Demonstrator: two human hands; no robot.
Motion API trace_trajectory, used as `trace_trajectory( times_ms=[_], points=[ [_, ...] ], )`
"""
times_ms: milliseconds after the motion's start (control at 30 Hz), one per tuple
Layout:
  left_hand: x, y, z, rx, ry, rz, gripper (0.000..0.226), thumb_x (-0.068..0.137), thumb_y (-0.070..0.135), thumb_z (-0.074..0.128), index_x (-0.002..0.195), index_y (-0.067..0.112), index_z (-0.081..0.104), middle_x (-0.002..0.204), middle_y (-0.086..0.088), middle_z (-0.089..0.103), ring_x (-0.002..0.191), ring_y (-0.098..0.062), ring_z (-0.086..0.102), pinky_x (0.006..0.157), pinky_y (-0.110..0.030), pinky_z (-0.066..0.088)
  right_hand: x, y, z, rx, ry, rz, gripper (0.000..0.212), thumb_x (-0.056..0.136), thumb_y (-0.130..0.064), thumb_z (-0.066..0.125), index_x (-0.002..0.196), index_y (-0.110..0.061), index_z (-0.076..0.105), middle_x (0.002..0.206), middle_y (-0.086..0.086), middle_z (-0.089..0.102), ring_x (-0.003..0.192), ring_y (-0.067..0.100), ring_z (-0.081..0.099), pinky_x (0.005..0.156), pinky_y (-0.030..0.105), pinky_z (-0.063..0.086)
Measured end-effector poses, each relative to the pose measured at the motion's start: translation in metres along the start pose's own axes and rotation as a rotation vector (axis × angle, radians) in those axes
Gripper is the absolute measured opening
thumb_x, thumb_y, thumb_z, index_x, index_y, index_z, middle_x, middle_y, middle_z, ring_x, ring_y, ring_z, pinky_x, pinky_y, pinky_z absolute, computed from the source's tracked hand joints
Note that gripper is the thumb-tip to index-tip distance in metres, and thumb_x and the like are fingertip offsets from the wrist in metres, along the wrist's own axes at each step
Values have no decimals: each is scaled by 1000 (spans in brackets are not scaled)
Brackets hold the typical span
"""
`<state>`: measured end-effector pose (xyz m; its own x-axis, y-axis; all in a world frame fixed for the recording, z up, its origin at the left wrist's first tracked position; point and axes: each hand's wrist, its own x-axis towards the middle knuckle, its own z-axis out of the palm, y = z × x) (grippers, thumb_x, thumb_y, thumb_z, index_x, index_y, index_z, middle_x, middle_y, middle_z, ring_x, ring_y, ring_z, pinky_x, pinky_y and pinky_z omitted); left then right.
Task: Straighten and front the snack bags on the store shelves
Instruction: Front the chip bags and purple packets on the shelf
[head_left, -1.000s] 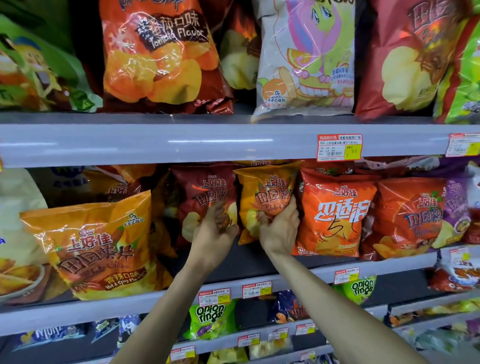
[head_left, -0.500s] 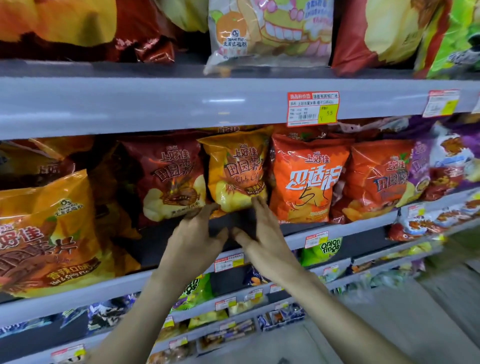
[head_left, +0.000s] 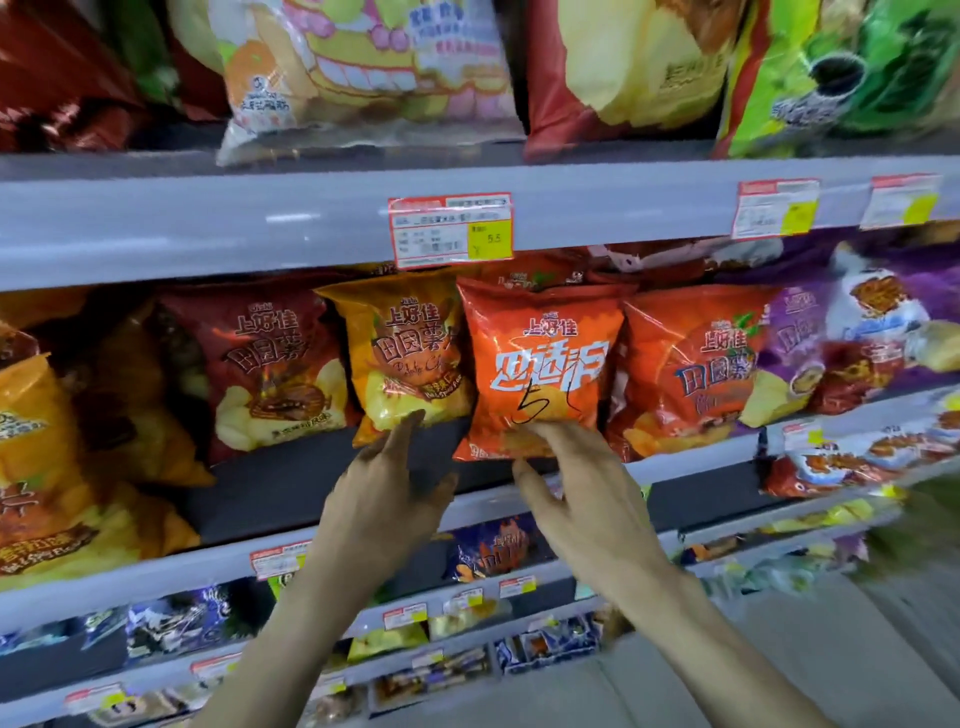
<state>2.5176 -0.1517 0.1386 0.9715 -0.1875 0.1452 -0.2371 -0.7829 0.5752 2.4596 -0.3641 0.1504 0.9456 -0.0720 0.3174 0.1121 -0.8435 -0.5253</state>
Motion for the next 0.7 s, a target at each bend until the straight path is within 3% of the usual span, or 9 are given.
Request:
trace_trajectory(
  times_ms=[133,267,300,400,500,600,700],
  points=[
    [20,29,17,-178,52,-98,99,82,58,82,162,26,34,152,-2,58,132,-32,60,94,-41,52,-1,40,-39,-24,148,-32,34,98,-30,64,132,-26,61,133,-10,60,126,11,50,102,34,49],
    [38,59,28,-357,123,-173,110,66,66,87,158,27,41,148,2,59,133,-23,58,103,-38,51,-4,76,-72,198,229,-24,40,97,-20,68,136,-23,59,147,-9,45,137,9,46,107,9,36],
    [41,63,31,-353,141,-165,109,64,68,87,156,28,44,147,4,60,132,-21,59,104,-39,51,-4,84,-78,199,246,-36,42,97,-20,69,137,-23,58,150,-8,41,140,10,44,109,13,37],
    [47,71,40,-311,187,-164,107,61,71,87,151,28,49,139,4,60,122,-20,61,98,-35,52,-1,115,-86,90,277,-51,54,94,-22,75,142,-20,53,158,-3,29,147,18,32,112,40,46],
    [48,83,53,-341,174,-155,109,59,67,92,150,28,46,136,6,60,118,-17,61,89,-27,49,6,145,-89,83,268,8,75,91,-31,78,153,-18,37,162,3,18,149,25,23,114,55,45],
    [51,90,65,-591,117,-189,126,52,55,102,155,24,36,134,5,63,117,-17,67,83,-25,61,14,166,-91,188,223,70,103,86,-49,77,161,-19,14,165,4,14,153,28,18,121,58,34],
    [60,91,73,-754,126,-232,135,43,47,107,154,23,34,132,-1,68,115,-22,73,95,-49,63,22,182,-94,374,128,126,123,79,-61,80,165,-25,-1,165,-2,18,152,21,24,125,50,28]
  ],
)
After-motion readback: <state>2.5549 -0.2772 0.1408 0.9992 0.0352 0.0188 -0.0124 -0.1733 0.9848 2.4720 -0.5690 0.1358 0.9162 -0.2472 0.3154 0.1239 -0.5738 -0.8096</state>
